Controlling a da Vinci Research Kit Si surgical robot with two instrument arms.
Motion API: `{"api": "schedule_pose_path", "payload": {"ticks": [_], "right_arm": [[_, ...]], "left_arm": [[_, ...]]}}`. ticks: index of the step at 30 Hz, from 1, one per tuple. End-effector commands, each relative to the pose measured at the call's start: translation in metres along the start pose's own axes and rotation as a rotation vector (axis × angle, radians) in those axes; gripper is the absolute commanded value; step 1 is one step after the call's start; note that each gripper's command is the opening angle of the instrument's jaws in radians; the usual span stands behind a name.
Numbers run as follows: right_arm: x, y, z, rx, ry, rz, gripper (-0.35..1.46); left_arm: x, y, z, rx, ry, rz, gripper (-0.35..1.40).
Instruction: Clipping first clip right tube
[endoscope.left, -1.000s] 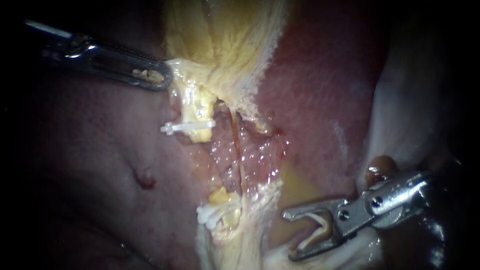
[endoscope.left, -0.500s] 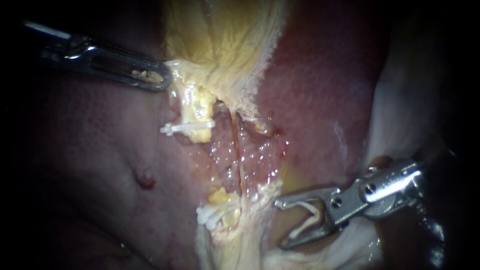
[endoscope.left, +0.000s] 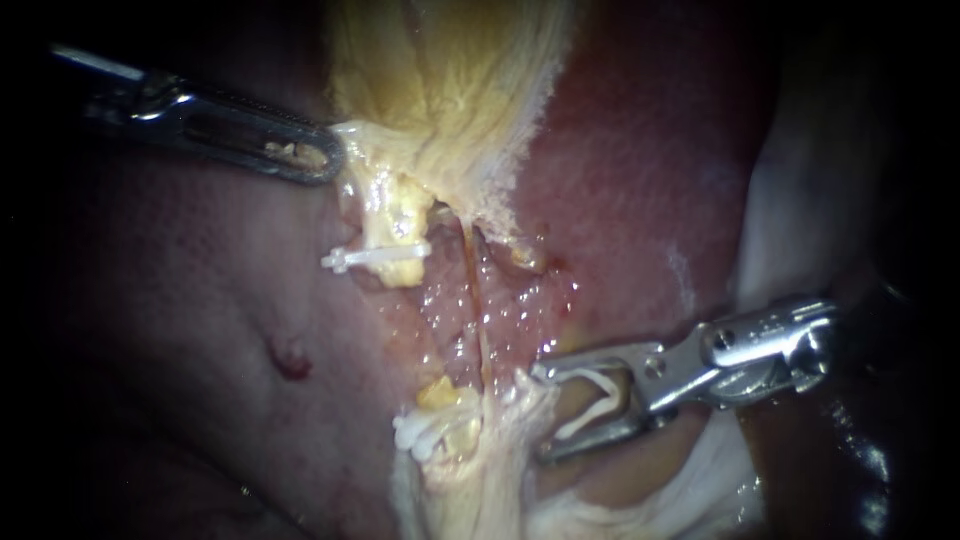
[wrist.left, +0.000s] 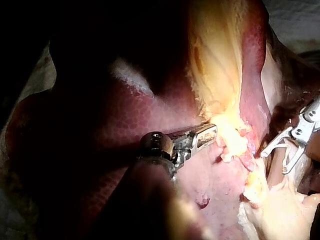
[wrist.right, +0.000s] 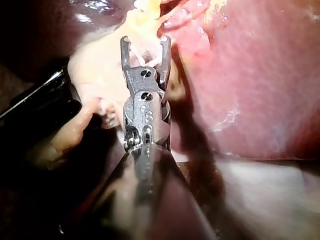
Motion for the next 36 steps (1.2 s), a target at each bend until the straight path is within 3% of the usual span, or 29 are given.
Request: {"api": "schedule_pose_path", "payload": {"ticks": [1,14,25,33,36], "right_arm": [[-0.0001,0.0002,0.0002,-0.001,0.002,0.000,0.48],[0.0001,0.0025,0.0016,-0.025,0.029,0.026,0.48],[0.0007,0.0039,0.0031,-0.022,0.098,0.094,0.48],[0.0009,0.0043,0.0039,0.010,0.167,0.162,0.48],[0.0011,0.0044,0.0041,0.056,0.194,0.192,0.48]], "left_arm": [[0.0000,0.0000,0.0000,0.000,0.000,0.000,-0.35],[0.0000,0.0000,0.0000,0.000,0.000,0.000,-0.35],[0.0000,0.0000,0.0000,0.000,0.000,0.000,-0.35],[0.0000,-0.0001,0.0000,0.000,0.000,0.000,-0.35],[0.0000,-0.0001,0.0000,0.000,0.000,0.000,-0.35]]}}
